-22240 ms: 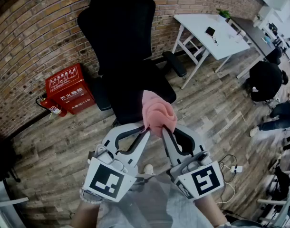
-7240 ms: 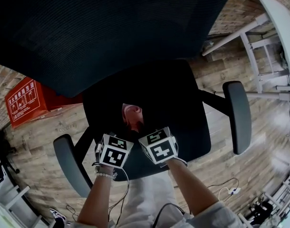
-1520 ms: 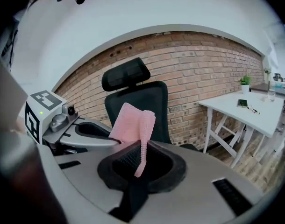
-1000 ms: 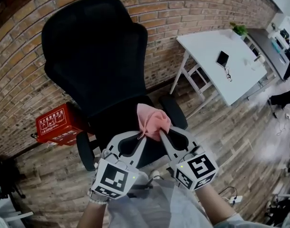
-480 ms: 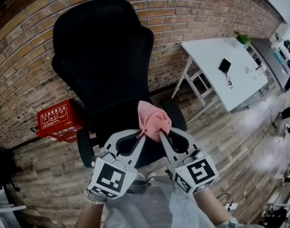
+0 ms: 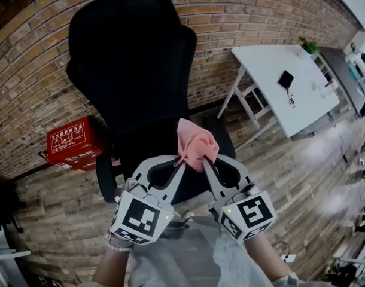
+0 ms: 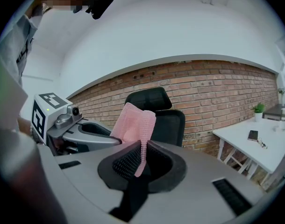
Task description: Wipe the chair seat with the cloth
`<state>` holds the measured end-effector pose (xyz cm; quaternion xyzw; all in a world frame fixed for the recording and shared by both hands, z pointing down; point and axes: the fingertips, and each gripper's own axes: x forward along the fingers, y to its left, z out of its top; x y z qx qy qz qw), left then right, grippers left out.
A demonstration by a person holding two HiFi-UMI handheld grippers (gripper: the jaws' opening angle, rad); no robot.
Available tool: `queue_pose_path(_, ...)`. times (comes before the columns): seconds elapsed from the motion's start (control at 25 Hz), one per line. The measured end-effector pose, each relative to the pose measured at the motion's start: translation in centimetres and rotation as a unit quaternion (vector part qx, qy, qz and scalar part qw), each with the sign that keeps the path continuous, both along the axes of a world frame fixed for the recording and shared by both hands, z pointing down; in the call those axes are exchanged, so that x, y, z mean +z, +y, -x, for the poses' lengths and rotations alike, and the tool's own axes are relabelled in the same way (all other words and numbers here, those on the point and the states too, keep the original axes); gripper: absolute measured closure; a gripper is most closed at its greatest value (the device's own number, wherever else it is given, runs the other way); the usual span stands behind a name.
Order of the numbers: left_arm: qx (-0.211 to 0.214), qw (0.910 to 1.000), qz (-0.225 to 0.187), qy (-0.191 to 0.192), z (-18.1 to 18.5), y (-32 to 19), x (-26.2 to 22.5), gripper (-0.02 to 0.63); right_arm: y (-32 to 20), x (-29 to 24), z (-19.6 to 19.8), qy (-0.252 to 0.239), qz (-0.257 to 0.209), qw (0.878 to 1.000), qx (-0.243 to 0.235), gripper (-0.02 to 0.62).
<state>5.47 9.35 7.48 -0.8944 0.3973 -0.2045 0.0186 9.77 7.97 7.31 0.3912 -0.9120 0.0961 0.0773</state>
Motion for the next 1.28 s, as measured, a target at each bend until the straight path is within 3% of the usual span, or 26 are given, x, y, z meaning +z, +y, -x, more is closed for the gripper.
queue_pose_path(1.28,-0.004,1.0000,0.002,0.000,0.4,0.4,0.5,0.569,0.7,0.2,0.3,0.002,0.000,1.000,-0.003,0.545)
